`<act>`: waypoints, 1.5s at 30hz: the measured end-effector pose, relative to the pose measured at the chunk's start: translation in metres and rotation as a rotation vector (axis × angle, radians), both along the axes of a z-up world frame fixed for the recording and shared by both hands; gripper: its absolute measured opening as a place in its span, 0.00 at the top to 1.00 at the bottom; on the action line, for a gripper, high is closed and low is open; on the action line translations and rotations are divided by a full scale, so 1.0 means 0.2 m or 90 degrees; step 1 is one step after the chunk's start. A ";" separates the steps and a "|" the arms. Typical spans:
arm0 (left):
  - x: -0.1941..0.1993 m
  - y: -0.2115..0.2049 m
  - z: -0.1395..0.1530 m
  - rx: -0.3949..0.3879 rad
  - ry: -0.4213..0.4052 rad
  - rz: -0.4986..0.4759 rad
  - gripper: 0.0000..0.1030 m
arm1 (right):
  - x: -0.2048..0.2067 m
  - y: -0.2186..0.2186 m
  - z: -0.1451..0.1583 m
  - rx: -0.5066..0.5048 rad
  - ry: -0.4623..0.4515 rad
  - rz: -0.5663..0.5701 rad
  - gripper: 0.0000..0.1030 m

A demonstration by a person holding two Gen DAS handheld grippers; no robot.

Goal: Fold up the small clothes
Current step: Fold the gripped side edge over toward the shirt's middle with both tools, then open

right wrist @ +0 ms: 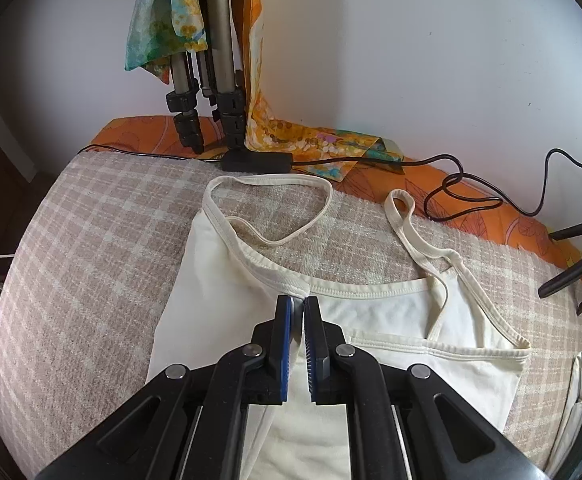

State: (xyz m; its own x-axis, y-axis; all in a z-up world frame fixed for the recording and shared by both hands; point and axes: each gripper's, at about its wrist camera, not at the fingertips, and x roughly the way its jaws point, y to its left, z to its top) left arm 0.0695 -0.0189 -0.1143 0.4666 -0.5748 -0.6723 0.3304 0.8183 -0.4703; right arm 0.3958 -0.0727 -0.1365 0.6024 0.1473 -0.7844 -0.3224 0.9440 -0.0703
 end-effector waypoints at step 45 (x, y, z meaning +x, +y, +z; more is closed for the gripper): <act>-0.17 -0.36 0.14 0.108 -0.130 -0.089 0.79 | -0.61 -0.99 0.27 0.206 -0.063 -0.061 0.63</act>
